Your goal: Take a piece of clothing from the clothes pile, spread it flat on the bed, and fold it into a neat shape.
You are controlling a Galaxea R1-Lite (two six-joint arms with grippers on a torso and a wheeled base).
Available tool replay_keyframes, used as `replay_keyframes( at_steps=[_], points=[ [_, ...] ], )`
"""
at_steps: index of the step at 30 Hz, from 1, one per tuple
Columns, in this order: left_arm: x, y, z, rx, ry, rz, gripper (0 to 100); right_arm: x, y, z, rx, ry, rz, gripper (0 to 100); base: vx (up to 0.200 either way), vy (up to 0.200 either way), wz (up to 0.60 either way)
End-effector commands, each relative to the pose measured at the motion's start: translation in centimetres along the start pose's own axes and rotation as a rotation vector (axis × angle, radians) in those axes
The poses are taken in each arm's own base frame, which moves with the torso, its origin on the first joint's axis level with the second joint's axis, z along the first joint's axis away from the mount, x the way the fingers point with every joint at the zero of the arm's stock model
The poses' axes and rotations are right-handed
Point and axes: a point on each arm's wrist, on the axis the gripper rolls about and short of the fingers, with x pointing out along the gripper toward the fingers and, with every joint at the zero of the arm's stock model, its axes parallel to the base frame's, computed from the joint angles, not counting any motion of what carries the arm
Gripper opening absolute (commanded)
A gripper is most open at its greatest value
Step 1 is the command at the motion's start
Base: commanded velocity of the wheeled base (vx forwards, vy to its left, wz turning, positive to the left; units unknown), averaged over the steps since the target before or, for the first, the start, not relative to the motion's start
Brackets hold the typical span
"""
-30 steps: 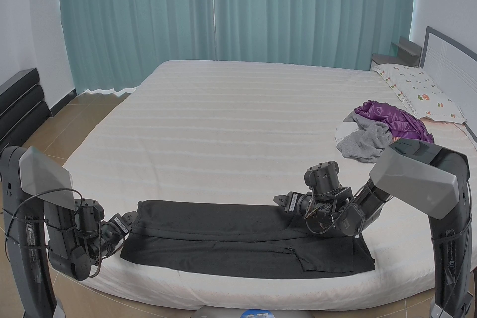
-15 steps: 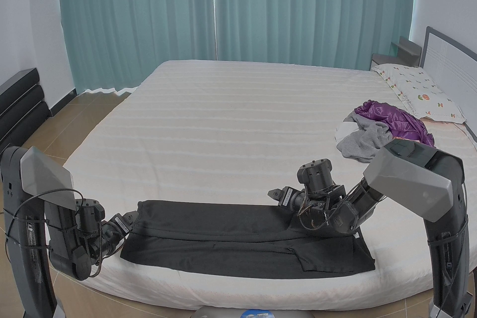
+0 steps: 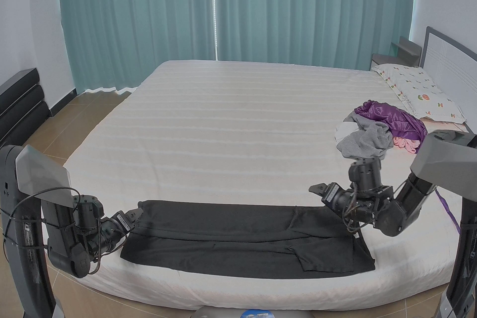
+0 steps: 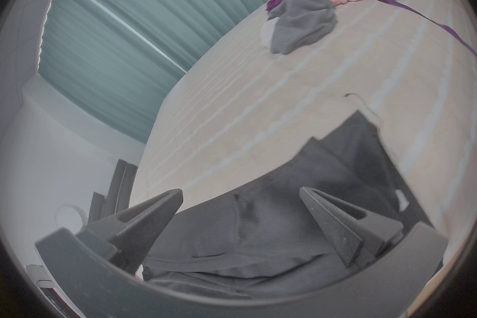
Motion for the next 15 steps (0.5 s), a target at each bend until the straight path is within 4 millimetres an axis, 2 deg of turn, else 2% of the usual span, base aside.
replay_keyframes(
  at_steps=[1,3,4,5,6,7,12,15],
  points=[
    [1.1,-0.9,1.2,0.123,0.033,-0.108,100,-4.9,-5.1,1.0,0.121,-0.055,-0.007,100,0.000,0.000,0.00],
    [2.3,-1.0,1.5,0.189,0.049,-0.095,100,-5.9,-6.8,0.7,0.155,-0.051,-0.008,100,0.000,0.000,0.00],
    [2.3,-1.0,1.5,0.189,0.049,-0.095,100,-5.9,-6.8,0.7,0.155,-0.051,-0.008,100,0.000,0.000,0.00],
    [3.4,-1.4,1.8,0.195,0.098,-0.072,100,-6.5,-8.1,0.4,0.210,-0.046,0.005,100,0.000,0.000,0.00],
    [3.5,-1.4,1.8,0.195,0.102,-0.069,100,-6.5,-8.2,0.5,0.212,-0.046,0.009,100,0.000,0.000,0.00],
    [4.4,-1.9,2.4,0.191,0.151,-0.039,100,-6.6,-8.8,0.6,0.244,-0.064,0.033,100,0.000,0.000,0.00],
    [5.2,-2.0,2.6,0.207,0.171,-0.023,100,-6.1,-9.5,0.2,0.249,-0.065,0.034,100,0.000,0.000,0.00],
    [5.6,-1.4,2.0,0.259,0.166,-0.030,100,-5.4,-9.9,-0.3,0.252,-0.038,0.023,100,0.000,0.000,0.00]
  ],
)
